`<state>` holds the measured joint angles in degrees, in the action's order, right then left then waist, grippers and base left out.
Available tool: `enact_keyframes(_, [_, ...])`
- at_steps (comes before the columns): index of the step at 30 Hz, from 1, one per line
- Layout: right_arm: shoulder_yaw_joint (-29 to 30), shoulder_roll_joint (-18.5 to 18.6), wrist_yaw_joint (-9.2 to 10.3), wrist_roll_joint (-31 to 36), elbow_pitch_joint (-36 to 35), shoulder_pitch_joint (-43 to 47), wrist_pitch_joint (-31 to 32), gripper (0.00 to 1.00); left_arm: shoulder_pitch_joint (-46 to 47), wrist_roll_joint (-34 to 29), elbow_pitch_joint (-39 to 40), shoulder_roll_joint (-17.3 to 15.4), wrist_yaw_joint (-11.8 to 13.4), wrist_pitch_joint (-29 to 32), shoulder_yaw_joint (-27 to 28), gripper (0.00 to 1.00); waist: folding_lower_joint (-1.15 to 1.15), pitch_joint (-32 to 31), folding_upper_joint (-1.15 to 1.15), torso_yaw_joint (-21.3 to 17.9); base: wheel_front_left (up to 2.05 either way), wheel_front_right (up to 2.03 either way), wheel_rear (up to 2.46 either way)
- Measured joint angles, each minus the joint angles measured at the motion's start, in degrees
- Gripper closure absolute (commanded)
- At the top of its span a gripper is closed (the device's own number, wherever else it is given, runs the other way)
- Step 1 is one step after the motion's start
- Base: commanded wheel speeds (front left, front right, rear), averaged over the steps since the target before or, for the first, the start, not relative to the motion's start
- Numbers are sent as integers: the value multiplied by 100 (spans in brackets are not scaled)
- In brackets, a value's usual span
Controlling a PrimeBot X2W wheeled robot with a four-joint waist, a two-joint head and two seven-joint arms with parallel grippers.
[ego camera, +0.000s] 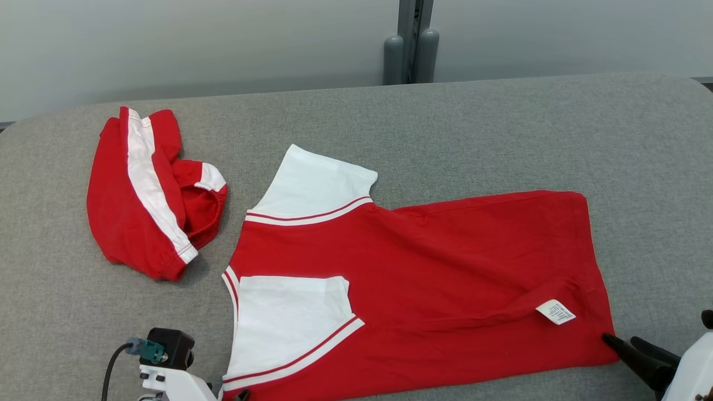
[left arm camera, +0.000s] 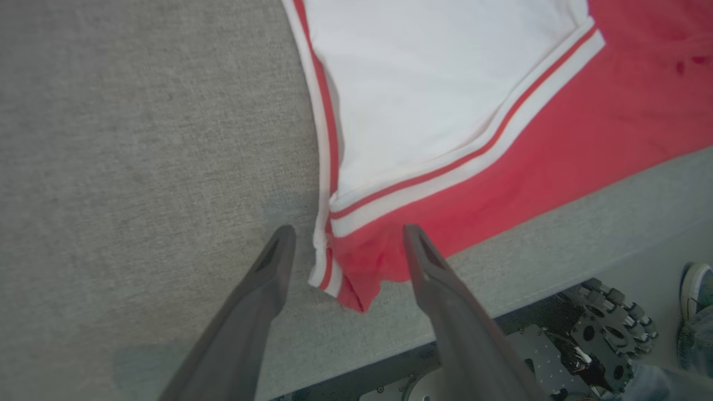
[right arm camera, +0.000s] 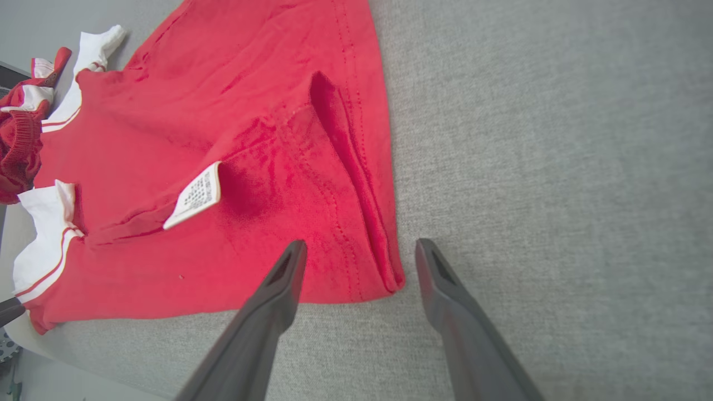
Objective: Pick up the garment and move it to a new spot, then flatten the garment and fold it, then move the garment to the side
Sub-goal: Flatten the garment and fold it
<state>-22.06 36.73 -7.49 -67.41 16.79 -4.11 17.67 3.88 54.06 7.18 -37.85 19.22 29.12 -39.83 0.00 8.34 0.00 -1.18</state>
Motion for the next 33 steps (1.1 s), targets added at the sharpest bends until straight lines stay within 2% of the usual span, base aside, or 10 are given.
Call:
enact_keyframes(10, [686, -121, 1, 318, -527, 311, -64, 0, 120, -165, 230, -78, -27, -215, 63, 0, 0, -49, 0, 20, 0, 0, 0])
enact_keyframes(13, [946, -66, 0, 645, -675, 318, -124, 0, 391, -277, 420, -88, -134, -420, 201, 0, 0, -56, 0, 0, 0, 0, 0])
enact_keyframes(16, [1228, -190, 0, 1050, -660, 137, -186, 0, 841, -465, 343, -41, -227, -602, 323, 0, 0, -60, 0, -13, 0, 0, 0])
enact_keyframes(20, [1326, -636, 0, 1433, -532, -332, -40, 0, 1448, -472, -151, 230, -530, -659, 349, 0, 0, -11, 0, -65, 0, 0, 0])
enact_keyframes(25, [1340, -1004, 0, 1911, -209, -1076, 197, 0, 2354, -464, -998, 537, -976, -542, 308, 0, 0, 160, 0, -169, 0, 0, 0])
enact_keyframes(30, [1394, -1261, 0, 2074, 68, -1684, 299, 0, 3177, -441, -1885, 820, -1333, -248, 225, 0, 0, 445, 0, -258, 0, 0, 0])
enact_keyframes(33, [1432, -1281, 0, 2174, 244, -2033, 271, 0, 3668, -458, -2364, 954, -1515, -109, 170, 0, 0, 663, 0, -314, 0, 0, 0])
